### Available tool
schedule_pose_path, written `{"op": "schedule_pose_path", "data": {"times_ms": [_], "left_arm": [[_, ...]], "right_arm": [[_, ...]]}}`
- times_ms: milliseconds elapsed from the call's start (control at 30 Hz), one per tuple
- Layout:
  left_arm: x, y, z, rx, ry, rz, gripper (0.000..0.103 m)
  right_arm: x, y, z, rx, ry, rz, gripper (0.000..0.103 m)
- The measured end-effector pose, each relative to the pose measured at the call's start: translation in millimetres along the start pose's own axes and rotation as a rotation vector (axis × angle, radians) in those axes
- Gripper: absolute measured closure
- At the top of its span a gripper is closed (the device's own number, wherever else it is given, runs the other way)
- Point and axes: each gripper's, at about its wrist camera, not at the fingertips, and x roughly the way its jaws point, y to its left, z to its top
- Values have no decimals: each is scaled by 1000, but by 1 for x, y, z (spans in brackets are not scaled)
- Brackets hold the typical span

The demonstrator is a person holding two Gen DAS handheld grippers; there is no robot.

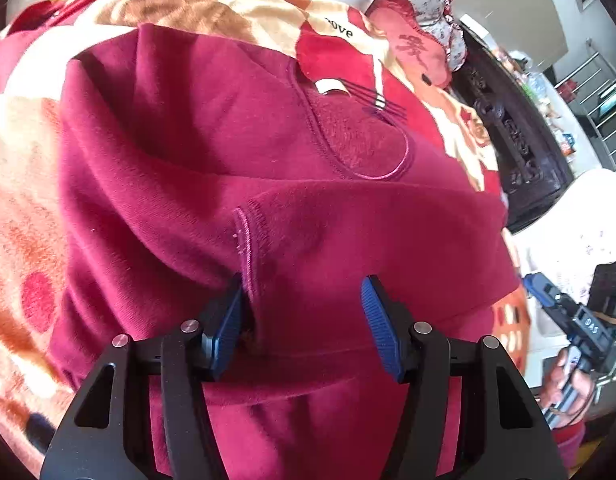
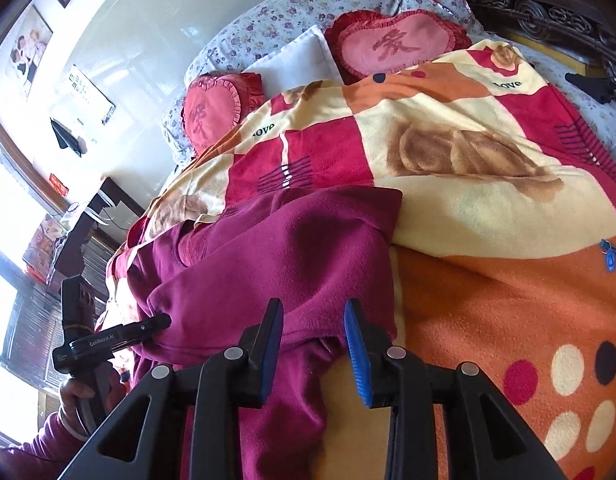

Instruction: Fold small clothes

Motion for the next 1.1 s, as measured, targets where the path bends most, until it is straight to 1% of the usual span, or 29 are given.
{"op": "schedule_pose_path", "data": {"times_ms": [100,133,167,200,300,367,433,500,567,600,667,733,867,967,1033,1067,1100], "left_arm": [[5,0,0,-2,14,-16,45],[5,-2,2,5,13,-29,54],[5,-3,2,16,18,-40,87],[6,-7,5,31,28,-42,100],[-10,-12,16,18,8,-133,100],[-38,-16,30,37,-64,-161,100],[-67,-12,46,29,-116,-195,100],[-84,-3,56,22,-141,-169,100],[-94,14,61,20,-161,-103,100],[-93,23,62,7,-154,-84,100],[-83,46,57,-36,-102,-74,100],[-69,58,48,-65,-69,-58,100],[-50,64,35,-93,-46,-54,100],[-43,62,35,-89,-46,-39,100],[-39,62,34,-91,-40,-28,100],[-37,61,34,-91,-37,-21,100],[-35,61,34,-88,-33,-15,100]], "right_arm": [[-1,-1,-1,-1,-2,0,73],[-1,-1,-1,2,-3,-3,73],[-2,-2,-1,9,-6,-6,73],[-4,-4,-2,17,-13,-7,73],[-8,-6,-1,34,-27,-6,73],[-11,-3,0,21,-32,-20,73],[-13,0,2,7,-35,-27,73],[-12,2,4,1,-38,-23,73],[-10,6,9,-10,-39,-24,73],[-8,8,11,-15,-38,-25,73],[-1,12,16,-25,-29,-27,73],[6,17,20,-36,-27,-27,73],[28,30,35,-74,-16,-13,73],[62,36,49,-126,61,-77,73],[80,30,59,-156,61,-146,73],[91,21,65,-135,67,-168,73],[102,8,71,-91,82,-167,73]]}}
